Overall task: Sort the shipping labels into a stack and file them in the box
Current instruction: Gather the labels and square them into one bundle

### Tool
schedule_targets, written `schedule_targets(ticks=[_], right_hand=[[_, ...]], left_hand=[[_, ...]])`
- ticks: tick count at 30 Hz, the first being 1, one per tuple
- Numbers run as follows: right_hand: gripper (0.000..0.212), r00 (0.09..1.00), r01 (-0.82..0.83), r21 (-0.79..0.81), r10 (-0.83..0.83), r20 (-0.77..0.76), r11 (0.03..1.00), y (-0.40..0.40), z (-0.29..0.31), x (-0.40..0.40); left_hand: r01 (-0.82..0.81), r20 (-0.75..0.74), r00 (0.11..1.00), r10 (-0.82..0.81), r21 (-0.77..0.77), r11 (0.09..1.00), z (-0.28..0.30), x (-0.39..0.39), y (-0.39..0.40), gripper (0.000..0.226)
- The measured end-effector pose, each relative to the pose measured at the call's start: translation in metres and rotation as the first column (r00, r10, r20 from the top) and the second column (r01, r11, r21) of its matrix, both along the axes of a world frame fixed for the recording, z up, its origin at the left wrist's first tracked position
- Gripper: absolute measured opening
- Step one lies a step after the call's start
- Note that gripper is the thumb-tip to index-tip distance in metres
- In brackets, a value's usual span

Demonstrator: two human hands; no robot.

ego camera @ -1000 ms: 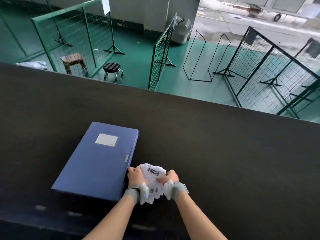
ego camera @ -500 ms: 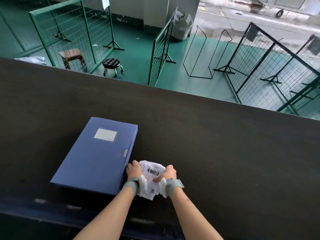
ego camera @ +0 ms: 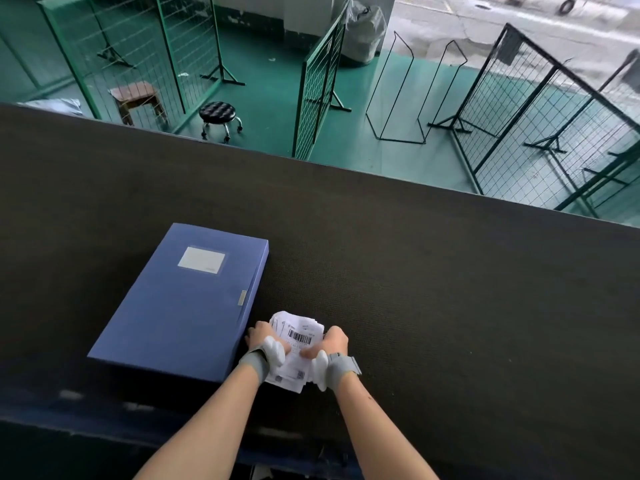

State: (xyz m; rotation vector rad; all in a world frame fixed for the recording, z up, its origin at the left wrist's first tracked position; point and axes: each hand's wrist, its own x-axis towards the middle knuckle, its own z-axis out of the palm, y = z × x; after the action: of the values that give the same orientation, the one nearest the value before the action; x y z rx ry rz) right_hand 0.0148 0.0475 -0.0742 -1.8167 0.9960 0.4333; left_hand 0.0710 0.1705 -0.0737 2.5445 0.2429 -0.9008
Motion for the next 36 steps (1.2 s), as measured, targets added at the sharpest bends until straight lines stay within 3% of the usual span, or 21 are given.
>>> schedule_targets(ticks=[3,8,11,14,17,21,23,25,32,36], right_hand=[[0.036,1.000,0.017,0.012,-0.017,0.013,1.000,-0.001,0.001,-0.001],[0.036,0.999,0.026,0.100,-0.030,0.041,0.995,-0.002,0.002,-0.007],[0.056,1.000,0.029,0.167,-0.027,-0.015,0.985,-0.004,0.003,-0.006],[0.081,0.992,-0.099,0.099,0.107,-0.072,0.990,-0.014,-0.020,0.005],[0.072,0.988,-0.148,0.094,0.152,-0.036,0.985,-0.016,-0.014,0.004],[0.033,0.999,-0.042,0.268,0.033,0.037,0.962,-0.008,0.010,-0.014],[0.026,0.999,-0.004,0.270,-0.009,0.047,0.963,-0.005,0.010,-0.016],[0.017,0.997,0.031,0.230,-0.045,0.055,0.973,-0.003,0.010,-0.016],[0.019,0.992,0.078,0.176,-0.094,0.083,0.981,0.001,-0.002,-0.018],[0.020,0.990,0.063,0.206,-0.087,0.112,0.977,0.005,0.000,-0.018]], left_hand=[[-0.056,-0.020,0.998,0.056,-0.038,0.998,-0.001,-0.002,-0.002,0.060],[-0.130,-0.065,0.991,0.117,-0.254,0.959,0.001,-0.007,0.004,0.047],[-0.160,-0.064,0.987,0.147,-0.326,0.932,0.002,-0.006,0.012,0.049],[-0.198,-0.092,0.980,0.175,-0.433,0.879,0.010,-0.005,0.015,0.040],[-0.219,-0.148,0.975,0.166,-0.529,0.820,0.016,-0.009,0.016,0.028],[-0.212,-0.119,0.977,0.178,-0.419,0.883,0.007,-0.009,0.016,0.019],[-0.096,-0.027,0.995,0.092,-0.234,0.967,-0.006,-0.006,0.014,0.033],[-0.057,0.037,0.997,0.064,-0.155,0.986,-0.011,-0.006,0.011,0.035],[0.002,0.040,0.999,0.003,-0.138,0.990,0.000,-0.012,0.003,0.045],[-0.098,-0.003,0.995,0.102,-0.286,0.953,-0.009,-0.008,0.012,0.042]])
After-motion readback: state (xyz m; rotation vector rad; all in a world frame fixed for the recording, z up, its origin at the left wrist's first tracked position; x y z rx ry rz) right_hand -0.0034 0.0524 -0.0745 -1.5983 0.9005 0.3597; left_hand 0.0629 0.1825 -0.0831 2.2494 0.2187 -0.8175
